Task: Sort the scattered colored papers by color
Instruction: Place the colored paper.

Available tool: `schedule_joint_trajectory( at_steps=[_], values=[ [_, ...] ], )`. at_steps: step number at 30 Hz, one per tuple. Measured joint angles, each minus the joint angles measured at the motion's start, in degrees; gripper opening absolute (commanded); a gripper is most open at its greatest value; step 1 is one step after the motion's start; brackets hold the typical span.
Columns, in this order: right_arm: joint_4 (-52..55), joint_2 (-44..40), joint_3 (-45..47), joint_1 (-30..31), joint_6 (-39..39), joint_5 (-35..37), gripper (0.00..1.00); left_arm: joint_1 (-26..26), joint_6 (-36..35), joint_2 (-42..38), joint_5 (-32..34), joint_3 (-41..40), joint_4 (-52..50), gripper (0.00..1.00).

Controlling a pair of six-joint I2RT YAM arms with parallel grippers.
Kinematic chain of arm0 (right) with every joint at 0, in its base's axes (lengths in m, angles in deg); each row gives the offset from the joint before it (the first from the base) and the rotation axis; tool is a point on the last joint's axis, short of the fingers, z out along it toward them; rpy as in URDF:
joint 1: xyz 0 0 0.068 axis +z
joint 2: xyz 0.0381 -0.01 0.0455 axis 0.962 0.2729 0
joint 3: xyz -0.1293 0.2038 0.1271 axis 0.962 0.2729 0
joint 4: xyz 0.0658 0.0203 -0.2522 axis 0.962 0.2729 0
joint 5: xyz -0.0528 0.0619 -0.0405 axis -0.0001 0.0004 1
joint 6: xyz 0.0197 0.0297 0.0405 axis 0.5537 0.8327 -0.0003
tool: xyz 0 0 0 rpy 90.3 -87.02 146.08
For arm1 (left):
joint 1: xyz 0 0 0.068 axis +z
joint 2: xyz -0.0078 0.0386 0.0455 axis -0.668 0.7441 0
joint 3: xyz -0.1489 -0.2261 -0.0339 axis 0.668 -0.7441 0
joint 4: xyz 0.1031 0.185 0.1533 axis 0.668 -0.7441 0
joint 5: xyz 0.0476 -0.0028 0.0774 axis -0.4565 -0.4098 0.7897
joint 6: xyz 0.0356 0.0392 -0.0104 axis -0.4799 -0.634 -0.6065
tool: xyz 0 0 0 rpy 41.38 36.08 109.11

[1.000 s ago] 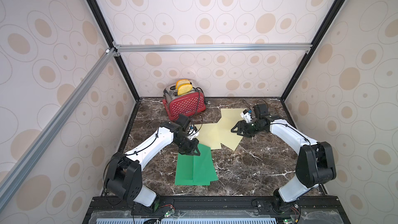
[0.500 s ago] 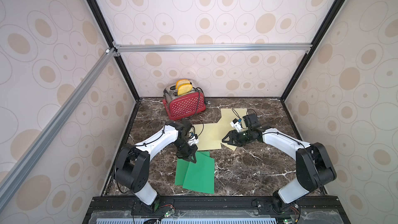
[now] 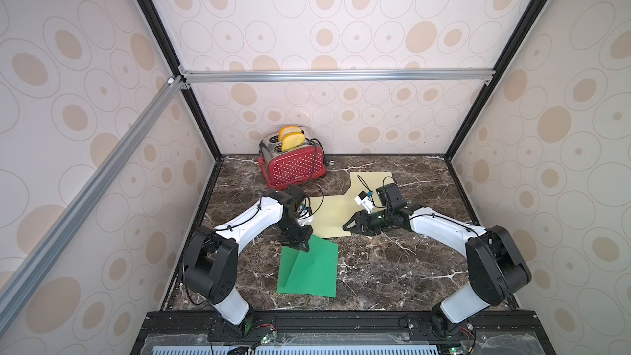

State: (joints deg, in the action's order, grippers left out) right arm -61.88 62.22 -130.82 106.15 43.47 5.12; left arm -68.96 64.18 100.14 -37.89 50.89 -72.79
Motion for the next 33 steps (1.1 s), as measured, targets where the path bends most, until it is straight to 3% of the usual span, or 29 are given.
schedule_joint_trajectory(
  at_steps=[15,33],
  values=[
    [-2.8,3.5,1.1,2.4,0.2,-1.5,0.52,0.8,1.4,0.0,4.9,-1.0,0.7,0.00],
    [-7.6,8.8,0.4,5.9,2.7,-2.3,0.51,1.8,-1.0,1.1,5.9,-0.4,-1.7,0.00]
  ],
)
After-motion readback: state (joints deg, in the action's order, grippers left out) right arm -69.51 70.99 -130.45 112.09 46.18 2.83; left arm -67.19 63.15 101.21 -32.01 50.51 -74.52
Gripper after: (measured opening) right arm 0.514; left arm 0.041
